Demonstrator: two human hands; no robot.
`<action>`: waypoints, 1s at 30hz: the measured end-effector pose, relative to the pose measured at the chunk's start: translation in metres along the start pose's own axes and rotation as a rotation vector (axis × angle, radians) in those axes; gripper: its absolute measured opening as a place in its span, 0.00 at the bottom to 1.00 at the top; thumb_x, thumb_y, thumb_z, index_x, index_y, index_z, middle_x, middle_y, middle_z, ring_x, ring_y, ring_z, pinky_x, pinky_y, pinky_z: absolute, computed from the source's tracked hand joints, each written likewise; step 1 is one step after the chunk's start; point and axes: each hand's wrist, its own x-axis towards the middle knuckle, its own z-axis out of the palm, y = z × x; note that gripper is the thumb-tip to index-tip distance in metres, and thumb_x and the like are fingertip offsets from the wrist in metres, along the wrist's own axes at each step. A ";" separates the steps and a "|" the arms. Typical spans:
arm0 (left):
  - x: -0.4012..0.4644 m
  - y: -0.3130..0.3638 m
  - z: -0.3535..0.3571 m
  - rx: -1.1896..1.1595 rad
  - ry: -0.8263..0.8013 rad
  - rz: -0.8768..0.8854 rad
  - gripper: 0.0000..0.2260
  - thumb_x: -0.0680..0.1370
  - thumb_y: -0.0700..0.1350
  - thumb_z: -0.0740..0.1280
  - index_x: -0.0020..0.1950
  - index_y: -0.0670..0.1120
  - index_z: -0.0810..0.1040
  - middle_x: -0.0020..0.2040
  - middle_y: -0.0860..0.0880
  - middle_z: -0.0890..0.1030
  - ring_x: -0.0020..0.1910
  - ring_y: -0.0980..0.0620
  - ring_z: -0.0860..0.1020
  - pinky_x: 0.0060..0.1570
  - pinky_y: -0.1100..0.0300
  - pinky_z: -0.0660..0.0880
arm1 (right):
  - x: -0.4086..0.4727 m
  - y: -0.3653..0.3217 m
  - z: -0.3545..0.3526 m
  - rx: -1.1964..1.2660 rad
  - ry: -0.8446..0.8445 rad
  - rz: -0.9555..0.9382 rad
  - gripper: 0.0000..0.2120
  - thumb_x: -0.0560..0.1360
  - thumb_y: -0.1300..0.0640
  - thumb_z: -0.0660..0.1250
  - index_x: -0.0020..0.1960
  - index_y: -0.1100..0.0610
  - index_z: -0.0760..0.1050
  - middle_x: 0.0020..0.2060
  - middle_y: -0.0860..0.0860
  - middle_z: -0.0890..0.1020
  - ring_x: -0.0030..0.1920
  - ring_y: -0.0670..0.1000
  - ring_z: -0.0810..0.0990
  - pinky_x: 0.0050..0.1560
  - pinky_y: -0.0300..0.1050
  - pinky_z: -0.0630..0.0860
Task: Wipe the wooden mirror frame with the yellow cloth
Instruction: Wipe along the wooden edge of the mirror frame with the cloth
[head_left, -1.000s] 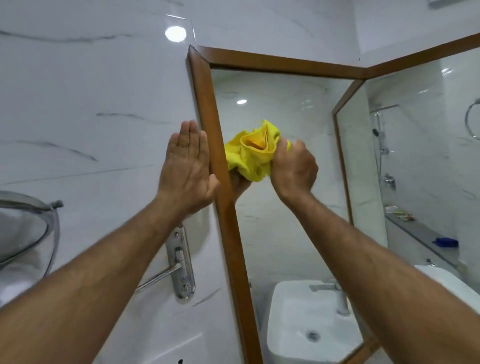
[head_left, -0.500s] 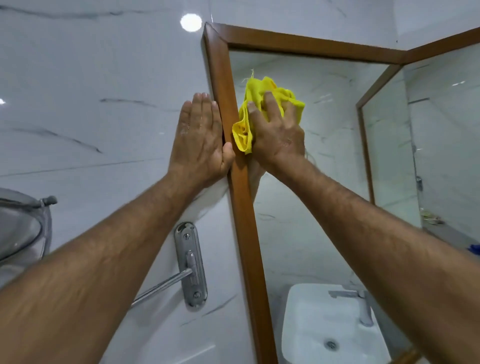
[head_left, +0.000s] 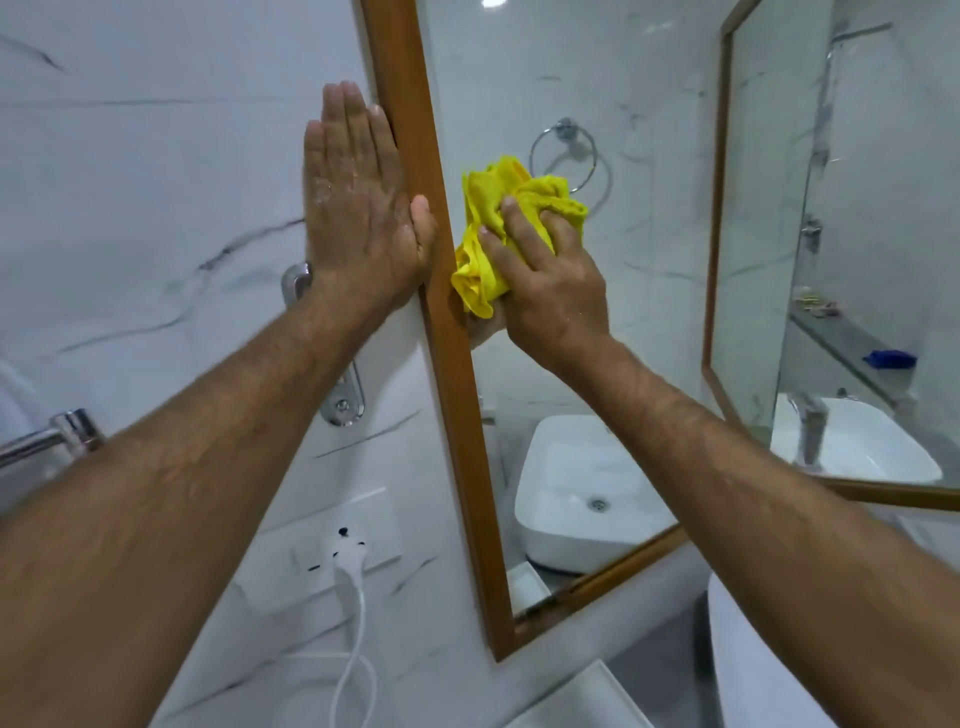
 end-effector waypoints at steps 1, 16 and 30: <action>-0.007 0.004 0.002 -0.006 -0.011 -0.018 0.33 0.79 0.51 0.50 0.78 0.34 0.45 0.79 0.32 0.49 0.79 0.35 0.47 0.78 0.41 0.47 | -0.015 -0.005 0.003 0.018 0.003 0.000 0.17 0.78 0.54 0.62 0.66 0.52 0.77 0.69 0.55 0.75 0.60 0.66 0.76 0.57 0.56 0.76; -0.173 0.063 0.035 -0.105 -0.343 -0.016 0.36 0.77 0.51 0.56 0.76 0.28 0.49 0.76 0.25 0.51 0.77 0.29 0.48 0.75 0.39 0.38 | -0.222 -0.064 0.003 0.203 -0.252 0.069 0.18 0.80 0.62 0.57 0.66 0.56 0.78 0.69 0.57 0.75 0.66 0.70 0.74 0.65 0.61 0.74; -0.362 0.100 0.062 -0.285 -0.653 0.080 0.37 0.72 0.47 0.59 0.76 0.29 0.53 0.77 0.28 0.54 0.78 0.34 0.44 0.77 0.42 0.41 | -0.397 -0.098 -0.019 0.409 -0.929 0.120 0.23 0.63 0.71 0.75 0.57 0.60 0.83 0.60 0.62 0.81 0.57 0.74 0.79 0.51 0.69 0.79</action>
